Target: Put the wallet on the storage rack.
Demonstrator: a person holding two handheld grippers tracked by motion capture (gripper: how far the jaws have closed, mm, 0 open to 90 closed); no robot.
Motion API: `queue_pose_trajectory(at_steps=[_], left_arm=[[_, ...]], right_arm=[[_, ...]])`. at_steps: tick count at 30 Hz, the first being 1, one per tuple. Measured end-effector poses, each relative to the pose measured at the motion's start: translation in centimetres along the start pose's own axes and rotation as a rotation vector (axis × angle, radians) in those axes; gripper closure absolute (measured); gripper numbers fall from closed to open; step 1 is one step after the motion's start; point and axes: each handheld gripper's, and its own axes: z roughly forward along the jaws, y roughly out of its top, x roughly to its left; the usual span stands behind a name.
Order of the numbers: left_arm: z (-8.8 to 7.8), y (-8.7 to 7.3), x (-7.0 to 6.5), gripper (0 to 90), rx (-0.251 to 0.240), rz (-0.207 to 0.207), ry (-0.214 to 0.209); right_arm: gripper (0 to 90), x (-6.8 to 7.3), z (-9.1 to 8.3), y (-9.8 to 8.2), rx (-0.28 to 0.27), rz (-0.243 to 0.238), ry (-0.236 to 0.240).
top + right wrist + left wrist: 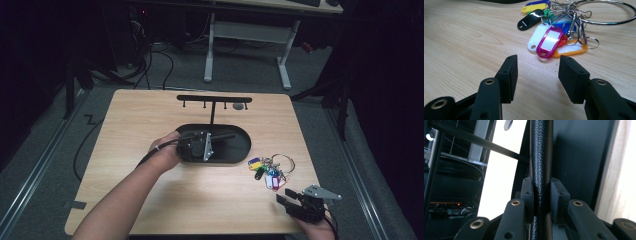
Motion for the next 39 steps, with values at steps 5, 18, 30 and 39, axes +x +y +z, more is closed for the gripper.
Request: queue_pose_trajectory(at_steps=[5,18,30,39], left_arm=[[0.8,0.0,0.1,75.7,-0.002,0.014,0.012],[3.1,-0.2,-0.3,75.5,0.008,0.046,0.053],[3.5,-0.4,-0.3,74.3,0.022,0.048,0.028],[3.5,-0.1,-0.6,69.3,0.033,-0.019,-0.062]], right_arm=[[50.2,0.0,0.2,0.0,0.005,0.003,0.004],[50.1,0.0,0.5,0.1,0.01,-0.001,0.013],[50.1,0.1,0.5,0.0,0.01,0.002,0.015],[50.1,0.1,0.4,0.2,0.005,0.001,0.015]])
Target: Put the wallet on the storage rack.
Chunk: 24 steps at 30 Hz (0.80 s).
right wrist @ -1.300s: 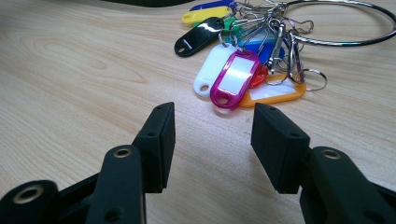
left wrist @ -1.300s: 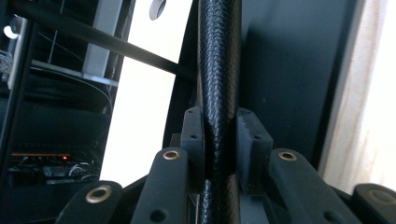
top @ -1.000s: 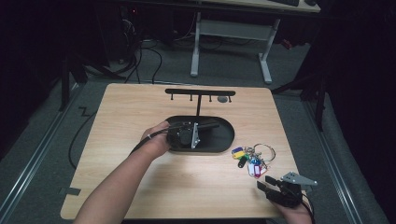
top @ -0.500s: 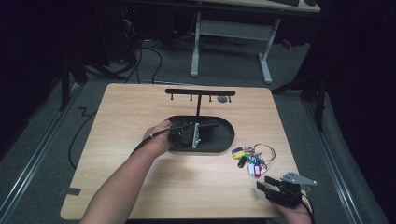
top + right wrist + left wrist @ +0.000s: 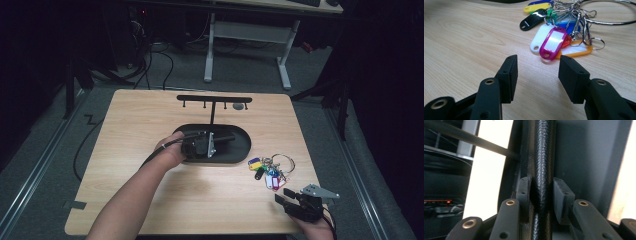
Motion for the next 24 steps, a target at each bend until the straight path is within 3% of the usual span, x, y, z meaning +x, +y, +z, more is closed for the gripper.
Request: queue_pose_trajectory(at_steps=[4,8,11,13,17,24], left_arm=[[0.1,0.1,-0.3,67.7,0.012,0.004,-0.027],[0.0,0.2,-0.6,66.3,0.004,-0.032,-0.046],[-0.2,0.2,-0.8,65.3,0.004,-0.036,-0.068],[-0.4,0.1,-0.9,65.4,-0.008,-0.045,-0.058],[-1.3,0.0,-0.6,63.9,-0.019,-0.083,-0.059],[-3.8,-1.2,-1.2,62.2,-0.09,-0.196,-0.057]], right_arm=[[50.1,0.1,0.2,0.1,0.0,-0.008,0.004],[50.1,0.2,0.4,0.3,0.001,-0.012,0.008],[50.1,0.2,0.7,0.4,0.003,-0.008,0.013],[50.1,0.3,0.8,0.5,0.005,-0.014,0.017],[50.1,0.4,0.9,0.8,0.001,-0.021,0.022],[50.0,0.5,1.7,1.5,0.0,-0.034,0.04]])
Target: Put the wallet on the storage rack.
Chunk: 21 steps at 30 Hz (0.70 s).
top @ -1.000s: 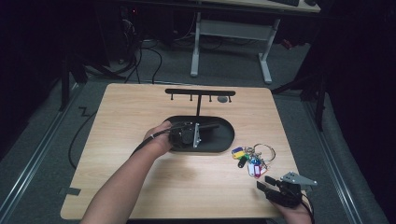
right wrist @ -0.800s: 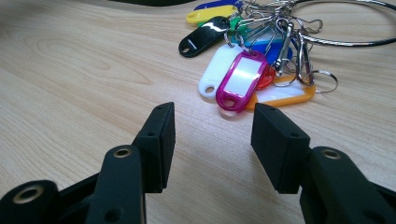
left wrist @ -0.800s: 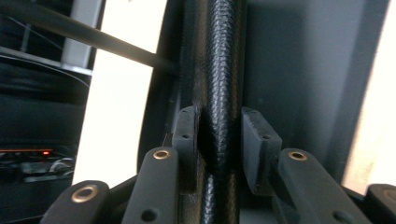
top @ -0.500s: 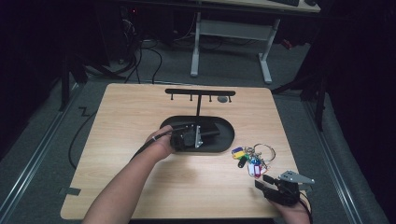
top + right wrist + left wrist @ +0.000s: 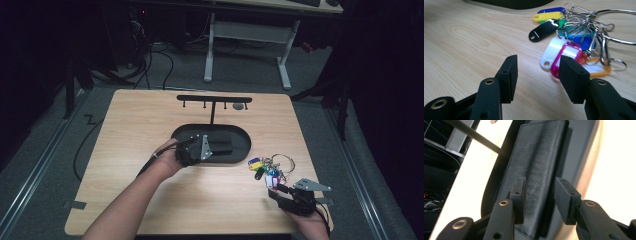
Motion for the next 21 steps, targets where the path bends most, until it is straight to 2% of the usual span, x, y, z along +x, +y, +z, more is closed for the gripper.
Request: queue_pose_trajectory(at_steps=[3,7,12,18,21], left_arm=[[-0.9,-1.2,-0.5,61.4,-0.026,-0.062,-0.006],[-1.8,-3.0,-1.4,61.1,-0.033,-0.113,-0.024],[-3.1,-5.2,-2.8,60.2,-0.047,-0.17,-0.026],[-4.5,-7.7,-4.8,60.1,-0.071,-0.25,-0.039],[-5.3,-8.7,-5.7,59.1,-0.06,-0.295,-0.025]], right_arm=[[50.0,0.1,0.4,0.3,0.001,-0.009,0.011],[50.0,0.3,1.0,0.6,0.008,-0.022,0.023],[50.0,0.6,1.3,0.8,0.016,-0.029,0.028],[50.0,0.6,1.4,0.8,0.02,-0.027,0.023],[50.0,0.6,1.3,0.7,0.02,-0.024,0.022]])
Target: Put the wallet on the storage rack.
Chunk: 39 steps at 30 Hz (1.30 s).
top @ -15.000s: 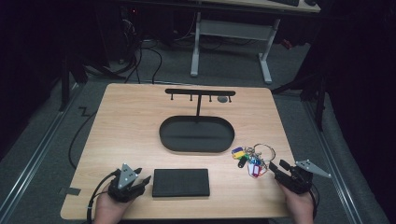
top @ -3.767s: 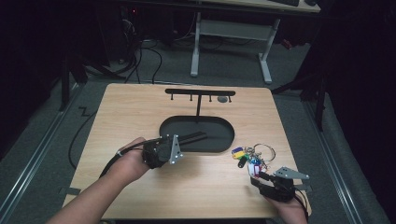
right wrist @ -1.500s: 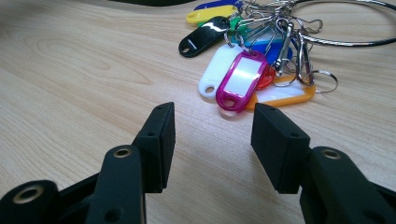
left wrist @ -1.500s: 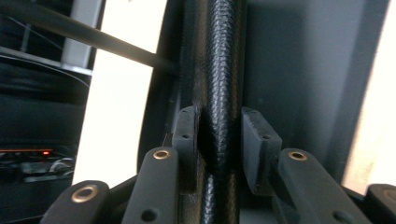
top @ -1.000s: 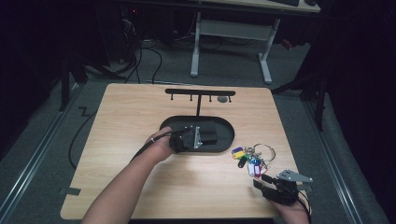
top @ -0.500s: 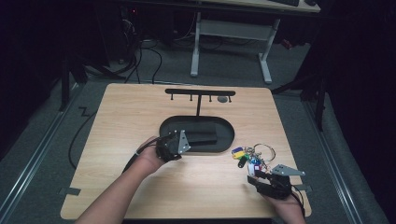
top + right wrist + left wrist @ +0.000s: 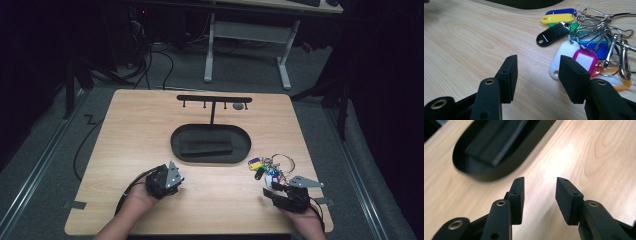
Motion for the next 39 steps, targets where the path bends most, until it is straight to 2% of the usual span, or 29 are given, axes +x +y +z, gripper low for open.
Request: queue_pose_trajectory(at_steps=[2,3,6,8,11,14,20,24,28,31,37,39], left_arm=[[-0.7,-0.8,-0.2,57.4,-0.006,-0.081,-0.028],[-1.2,-1.3,-0.5,56.7,-0.019,-0.117,-0.03],[-1.9,-2.5,-1.4,55.4,-0.064,-0.193,-0.046],[-2.2,-3.3,-1.8,54.8,-0.068,-0.208,-0.053],[-2.5,-3.9,-1.7,52.2,-0.084,-0.238,-0.059],[-2.5,-4.2,-1.2,56.3,-0.104,-0.266,-0.115],[-2.2,-4.2,-1.5,53.1,-0.098,-0.22,-0.124],[-2.4,-4.1,-1.6,53.2,-0.122,-0.207,-0.135],[-2.5,-4.2,-1.5,53.0,-0.121,-0.198,-0.149],[-2.5,-4.2,-1.5,53.9,-0.12,-0.183,-0.161],[-2.5,-4.1,-1.6,53.6,-0.116,-0.177,-0.172],[-2.5,-4.2,-1.6,53.7,-0.114,-0.175,-0.182]], right_arm=[[50.0,0.0,-0.1,0.0,-0.001,0.001,-0.003],[50.0,-0.1,-0.1,-0.1,-0.001,-0.002,-0.003],[50.0,-0.1,-0.2,-0.1,-0.007,-0.002,-0.005],[50.0,-0.2,-0.4,-0.2,-0.007,0.005,-0.007],[50.9,-0.3,-0.7,-0.1,-0.019,0.015,-0.01],[53.3,-0.3,-1.2,-0.1,-0.028,0.023,-0.018],[63.4,-0.6,-3.0,0.5,-0.034,-0.001,-0.056],[66.1,-1.1,-3.8,1.2,0.026,-0.034,-0.098],[66.3,-1.7,-4.0,2.2,0.145,-0.088,-0.13],[66.0,-2.1,-3.8,3.9,0.256,-0.163,-0.154],[65.7,-4.0,-2.6,6.9,0.418,-0.211,-0.157],[65.7,-4.5,-2.1,7.7,0.448,-0.208,-0.146]])
